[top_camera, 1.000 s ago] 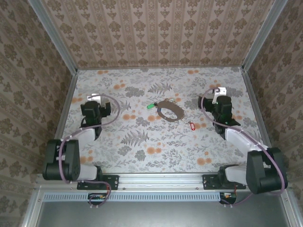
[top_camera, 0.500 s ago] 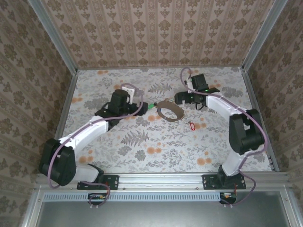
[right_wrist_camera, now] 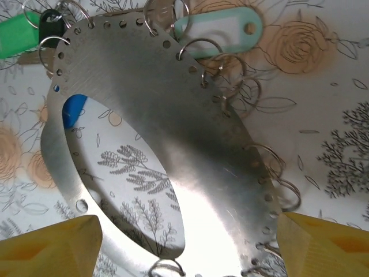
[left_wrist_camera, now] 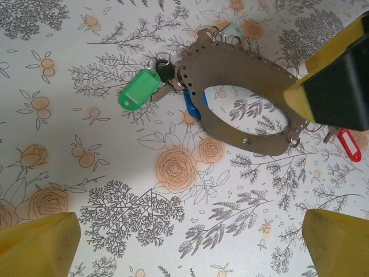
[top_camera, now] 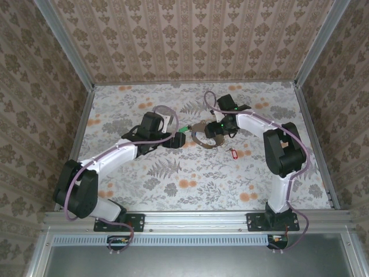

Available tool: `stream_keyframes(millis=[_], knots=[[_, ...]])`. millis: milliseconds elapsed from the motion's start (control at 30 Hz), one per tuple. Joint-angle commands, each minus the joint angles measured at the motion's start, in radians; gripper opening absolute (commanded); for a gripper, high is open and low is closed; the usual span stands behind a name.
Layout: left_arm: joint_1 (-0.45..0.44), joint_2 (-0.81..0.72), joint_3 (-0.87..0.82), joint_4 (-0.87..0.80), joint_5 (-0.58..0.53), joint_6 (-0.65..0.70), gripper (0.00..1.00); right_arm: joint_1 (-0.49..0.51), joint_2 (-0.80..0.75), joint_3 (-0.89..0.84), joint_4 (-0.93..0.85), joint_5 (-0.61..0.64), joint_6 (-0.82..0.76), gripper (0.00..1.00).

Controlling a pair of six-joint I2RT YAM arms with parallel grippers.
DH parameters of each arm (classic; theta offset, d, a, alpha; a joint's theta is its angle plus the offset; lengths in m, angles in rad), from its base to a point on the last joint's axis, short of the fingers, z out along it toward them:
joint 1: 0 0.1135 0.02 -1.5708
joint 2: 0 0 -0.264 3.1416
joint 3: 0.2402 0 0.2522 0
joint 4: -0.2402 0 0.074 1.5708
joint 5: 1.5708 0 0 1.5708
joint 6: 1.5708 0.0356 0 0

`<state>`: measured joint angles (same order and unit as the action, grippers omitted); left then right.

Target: Put the keys on the keyring

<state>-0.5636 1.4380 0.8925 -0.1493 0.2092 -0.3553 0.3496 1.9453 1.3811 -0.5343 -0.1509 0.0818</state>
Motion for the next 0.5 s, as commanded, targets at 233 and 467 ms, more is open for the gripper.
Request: stream_keyframes(millis=[233,467], knots=[[0.059,-0.068,-0.042,0.002,0.024,-0.031,1.0,0.149,0.03,0.053,-0.083,0.436,-0.004,0.82],[0.101,-0.142,-0.118,0.047,0.052,-0.042,1.0,0.177,0.099,0.099,-0.115,0.546,-0.023,0.83]])
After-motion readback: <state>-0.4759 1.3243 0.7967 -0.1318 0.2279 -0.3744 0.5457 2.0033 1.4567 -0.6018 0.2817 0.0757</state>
